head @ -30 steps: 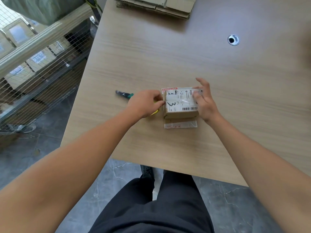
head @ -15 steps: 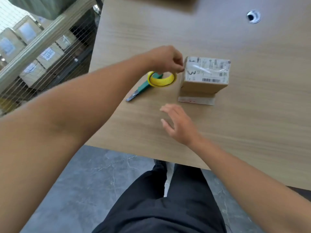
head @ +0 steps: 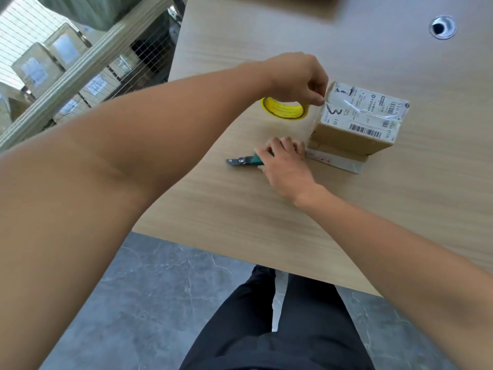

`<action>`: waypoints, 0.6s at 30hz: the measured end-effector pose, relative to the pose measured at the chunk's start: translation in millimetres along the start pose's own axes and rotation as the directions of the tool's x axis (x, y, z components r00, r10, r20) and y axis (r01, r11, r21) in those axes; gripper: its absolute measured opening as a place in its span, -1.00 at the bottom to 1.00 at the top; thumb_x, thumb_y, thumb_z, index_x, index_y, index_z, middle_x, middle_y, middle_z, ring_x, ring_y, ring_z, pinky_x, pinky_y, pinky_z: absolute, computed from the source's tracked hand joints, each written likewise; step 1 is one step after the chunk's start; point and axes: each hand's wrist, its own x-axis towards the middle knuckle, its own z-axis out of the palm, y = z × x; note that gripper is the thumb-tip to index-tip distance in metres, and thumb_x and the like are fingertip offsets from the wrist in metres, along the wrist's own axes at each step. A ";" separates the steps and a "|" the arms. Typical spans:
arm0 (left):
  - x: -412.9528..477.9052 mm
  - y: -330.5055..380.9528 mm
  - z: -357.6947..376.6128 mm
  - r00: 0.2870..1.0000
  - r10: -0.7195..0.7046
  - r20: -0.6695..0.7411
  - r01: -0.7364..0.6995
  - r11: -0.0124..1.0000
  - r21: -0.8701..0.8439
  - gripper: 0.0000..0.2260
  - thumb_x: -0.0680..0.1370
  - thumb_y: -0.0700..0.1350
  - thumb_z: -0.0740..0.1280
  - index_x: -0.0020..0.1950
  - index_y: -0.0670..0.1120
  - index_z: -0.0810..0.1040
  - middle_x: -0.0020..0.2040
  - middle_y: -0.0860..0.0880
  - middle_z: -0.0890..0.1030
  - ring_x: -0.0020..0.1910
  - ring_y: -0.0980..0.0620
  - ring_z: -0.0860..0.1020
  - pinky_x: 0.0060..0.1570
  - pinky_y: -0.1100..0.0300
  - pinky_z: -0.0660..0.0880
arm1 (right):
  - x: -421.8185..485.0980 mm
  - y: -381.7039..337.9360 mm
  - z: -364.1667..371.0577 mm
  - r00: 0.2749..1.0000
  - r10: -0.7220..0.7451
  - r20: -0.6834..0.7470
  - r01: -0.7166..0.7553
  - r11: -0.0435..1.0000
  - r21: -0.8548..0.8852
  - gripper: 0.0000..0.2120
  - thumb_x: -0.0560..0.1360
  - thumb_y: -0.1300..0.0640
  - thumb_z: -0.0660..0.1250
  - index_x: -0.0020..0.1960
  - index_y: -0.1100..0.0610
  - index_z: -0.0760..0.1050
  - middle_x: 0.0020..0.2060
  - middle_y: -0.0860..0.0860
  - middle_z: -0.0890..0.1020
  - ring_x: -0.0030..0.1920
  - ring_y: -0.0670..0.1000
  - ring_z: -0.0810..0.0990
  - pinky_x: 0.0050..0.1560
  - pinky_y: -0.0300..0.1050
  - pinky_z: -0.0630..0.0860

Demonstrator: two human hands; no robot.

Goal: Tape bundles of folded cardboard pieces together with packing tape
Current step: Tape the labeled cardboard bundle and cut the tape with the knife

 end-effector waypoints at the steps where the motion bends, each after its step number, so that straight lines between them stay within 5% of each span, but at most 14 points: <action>1: -0.2 0.2 1.8 1.000 0.005 -0.015 -0.005 1.000 -0.001 -0.81 0.55 0.06 0.39 0.08 0.00 0.68 -0.01 0.03 0.71 0.00 -0.01 0.61 0.00 0.15 0.48 | -9.7 5.1 -5.8 1.000 -0.006 0.004 0.006 1.000 0.020 -0.64 0.65 -0.03 0.23 0.35 0.15 0.48 0.21 0.16 0.50 0.21 0.25 0.43 0.12 0.13 0.25; 5: -7.0 3.7 16.3 0.998 0.008 -0.060 -0.010 1.000 -0.022 -0.82 0.57 0.02 0.40 0.10 0.00 0.69 0.04 0.01 0.70 0.04 -0.02 0.61 -0.06 0.20 0.43 | -91.1 21.0 -35.8 0.994 0.099 -0.046 -0.073 0.918 0.390 -0.74 0.69 0.06 0.21 0.16 0.24 0.54 -0.05 0.16 0.56 -0.13 0.23 0.55 -0.15 0.09 0.43; 8: -17.8 9.5 35.4 0.996 -0.025 -0.086 0.013 0.990 -0.139 -0.82 0.57 0.02 0.40 0.10 -0.02 0.68 0.05 0.01 0.70 0.04 0.01 0.61 0.03 0.16 0.48 | -140.7 24.0 -65.6 0.826 0.560 0.062 -0.386 0.483 0.786 -0.83 0.69 -0.07 0.12 0.10 0.01 0.39 -0.19 -0.02 0.46 -0.26 0.00 0.45 -0.22 0.03 0.39; 10: -24.7 17.1 52.3 0.991 -0.070 -0.113 0.042 0.972 -0.230 -0.83 0.57 0.03 0.41 0.09 0.00 0.68 0.03 0.04 0.70 0.03 0.04 0.61 0.02 0.19 0.47 | -139.6 30.5 -87.2 0.702 0.708 0.073 -0.396 0.303 0.867 -0.91 0.67 -0.06 0.15 0.06 -0.07 0.33 -0.19 -0.09 0.43 -0.23 -0.04 0.44 -0.20 0.01 0.41; 11: -28.2 22.7 61.7 0.988 -0.090 -0.124 0.054 0.962 -0.268 -0.84 0.57 0.03 0.41 0.08 0.00 0.68 0.02 0.05 0.70 0.02 0.04 0.61 0.00 0.20 0.46 | -132.5 33.8 -97.7 0.683 0.731 0.021 -0.380 0.331 0.864 -0.90 0.65 -0.04 0.16 0.06 -0.02 0.34 -0.16 -0.09 0.45 -0.18 -0.02 0.46 -0.16 0.01 0.43; 14: -38.3 40.2 86.4 0.978 -0.142 -0.155 0.081 0.934 -0.348 -0.85 0.57 0.01 0.42 0.05 -0.02 0.68 -0.01 0.03 0.70 0.02 -0.01 0.62 0.04 0.13 0.51 | -105.0 40.8 -117.9 0.723 0.665 -0.187 -0.413 0.634 0.654 -0.83 0.65 0.09 0.19 0.02 0.20 0.41 -0.04 0.10 0.51 0.03 0.20 0.47 0.11 0.12 0.39; 18: -56.6 49.8 105.8 0.951 -0.264 -0.164 0.172 0.887 -0.428 -0.77 0.61 0.03 0.35 0.23 0.03 0.64 0.16 0.05 0.67 0.20 0.02 0.59 0.20 0.13 0.46 | -103.2 38.7 -113.1 0.849 0.525 0.066 -0.518 0.798 0.309 -0.59 0.69 0.12 0.15 0.42 0.39 0.33 0.46 0.25 0.34 0.49 0.24 0.29 0.49 0.13 0.20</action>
